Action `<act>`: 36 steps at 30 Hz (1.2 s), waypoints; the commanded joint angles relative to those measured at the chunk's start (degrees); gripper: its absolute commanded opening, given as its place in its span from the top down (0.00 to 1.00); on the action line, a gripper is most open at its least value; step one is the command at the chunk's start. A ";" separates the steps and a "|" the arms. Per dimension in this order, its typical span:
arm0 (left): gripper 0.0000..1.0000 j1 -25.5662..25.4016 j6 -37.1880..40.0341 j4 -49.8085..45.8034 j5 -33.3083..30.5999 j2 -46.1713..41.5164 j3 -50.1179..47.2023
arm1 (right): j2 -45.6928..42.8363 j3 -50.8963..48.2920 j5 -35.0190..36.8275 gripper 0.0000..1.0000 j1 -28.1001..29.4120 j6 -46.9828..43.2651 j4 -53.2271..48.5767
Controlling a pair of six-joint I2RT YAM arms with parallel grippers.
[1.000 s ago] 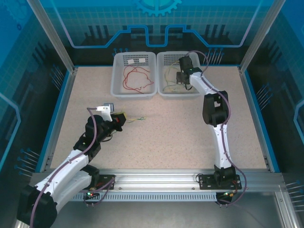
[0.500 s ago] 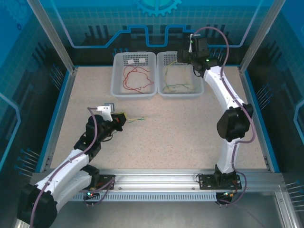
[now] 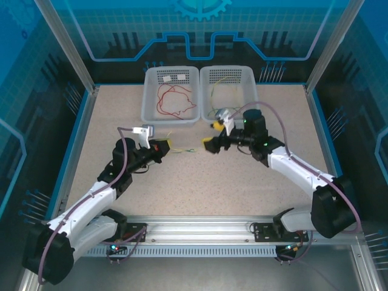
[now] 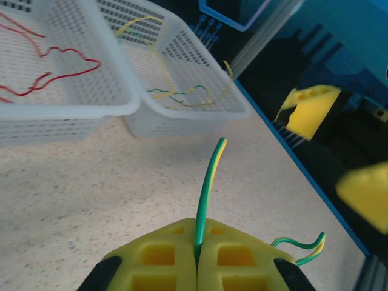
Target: Untangle the cables
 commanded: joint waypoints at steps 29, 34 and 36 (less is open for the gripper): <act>1.00 -2.11 1.54 6.03 3.81 4.82 1.90 | 4.54 -0.85 -13.40 0.85 7.12 -8.01 -3.58; 1.00 -2.24 1.50 5.61 2.52 3.61 1.41 | 4.19 -0.43 -12.81 1.00 7.04 -8.92 -5.74; 1.00 -2.24 1.59 5.64 1.82 3.03 1.11 | 3.68 -0.47 -12.38 1.00 7.12 -9.24 -6.36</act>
